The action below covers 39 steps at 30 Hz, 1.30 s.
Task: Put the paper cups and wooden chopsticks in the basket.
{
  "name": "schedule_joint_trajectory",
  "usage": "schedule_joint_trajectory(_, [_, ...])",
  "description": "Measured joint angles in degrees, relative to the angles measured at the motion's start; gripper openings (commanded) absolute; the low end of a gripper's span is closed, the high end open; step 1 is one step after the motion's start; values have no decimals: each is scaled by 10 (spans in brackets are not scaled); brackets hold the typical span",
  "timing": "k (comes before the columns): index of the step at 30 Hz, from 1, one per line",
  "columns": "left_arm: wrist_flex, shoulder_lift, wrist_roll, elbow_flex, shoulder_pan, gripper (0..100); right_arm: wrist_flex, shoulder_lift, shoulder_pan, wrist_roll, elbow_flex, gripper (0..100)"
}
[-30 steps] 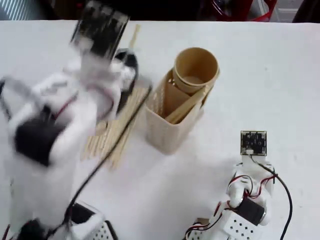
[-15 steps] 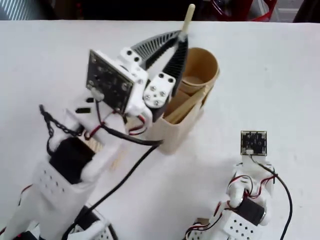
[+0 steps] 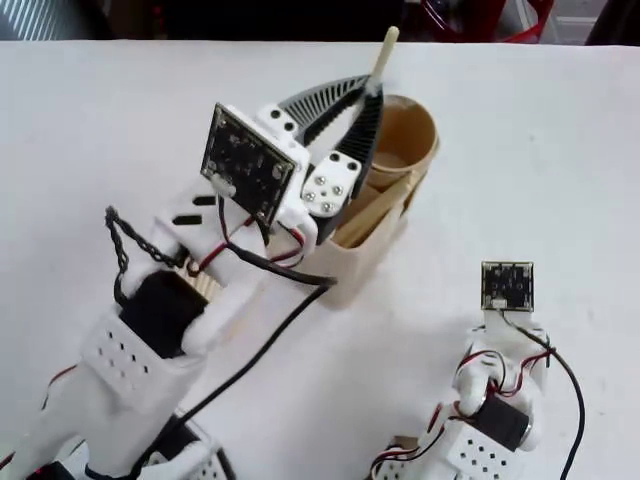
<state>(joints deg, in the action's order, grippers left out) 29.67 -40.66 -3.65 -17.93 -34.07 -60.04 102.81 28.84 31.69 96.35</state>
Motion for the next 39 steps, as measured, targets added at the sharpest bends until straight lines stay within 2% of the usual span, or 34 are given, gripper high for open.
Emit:
schedule_joint_trajectory(3, [0,0,0,0,0,74,0,0,0,0,0,114])
schedule_joint_trajectory(17, [9,0,0,0,2,68,0,0,0,0,0,114])
schedule_joint_trajectory(20, [58,0,0,0,48,69,0,0,0,0,0,114])
schedule_joint_trajectory(24, [145,0,0,-25,179,72,0,0,0,0,0,114])
schedule_joint_trajectory(29, [144,83,-25,-113,342,72,0,0,0,0,0,114])
schedule_joint_trajectory(34, [125,264,-107,-135,366,72,0,0,0,0,0,114])
schedule_joint_trajectory(39, [138,434,-120,-85,369,72,0,0,0,0,0,114])
